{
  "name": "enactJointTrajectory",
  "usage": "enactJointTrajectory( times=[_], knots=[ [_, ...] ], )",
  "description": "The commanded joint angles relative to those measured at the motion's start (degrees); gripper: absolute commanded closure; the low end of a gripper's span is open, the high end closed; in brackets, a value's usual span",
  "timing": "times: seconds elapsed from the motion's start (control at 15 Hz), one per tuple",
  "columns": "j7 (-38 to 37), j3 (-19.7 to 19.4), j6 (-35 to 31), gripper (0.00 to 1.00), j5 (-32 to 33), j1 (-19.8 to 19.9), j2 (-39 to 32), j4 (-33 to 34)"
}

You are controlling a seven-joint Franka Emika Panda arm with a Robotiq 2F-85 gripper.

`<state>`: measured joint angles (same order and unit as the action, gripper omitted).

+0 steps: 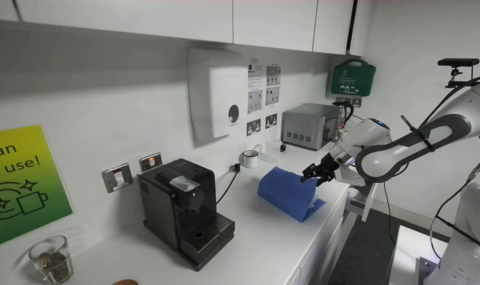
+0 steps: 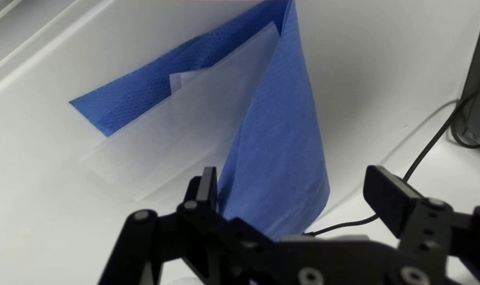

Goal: Unfold the blue placemat, place the white napkins on the mat then fold the mat in half

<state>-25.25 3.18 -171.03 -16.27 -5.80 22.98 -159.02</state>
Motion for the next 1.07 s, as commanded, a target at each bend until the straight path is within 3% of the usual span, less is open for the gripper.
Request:
enactJointTrajectory(
  times=[0.0, 0.13, 0.27, 1.0],
  knots=[
    [-6.1, 10.1, 1.7, 0.00, 6.7, 11.7, 0.8, 0.0],
    [-10.8, 17.2, 3.9, 0.00, 12.3, 18.6, 2.7, 0.0],
    [-15.6, 22.6, 6.5, 0.00, 17.8, 22.7, 5.1, 0.1],
    [-25.1, 29.9, 19.3, 0.00, 27.4, 19.9, 15.2, 0.1]
  ],
)
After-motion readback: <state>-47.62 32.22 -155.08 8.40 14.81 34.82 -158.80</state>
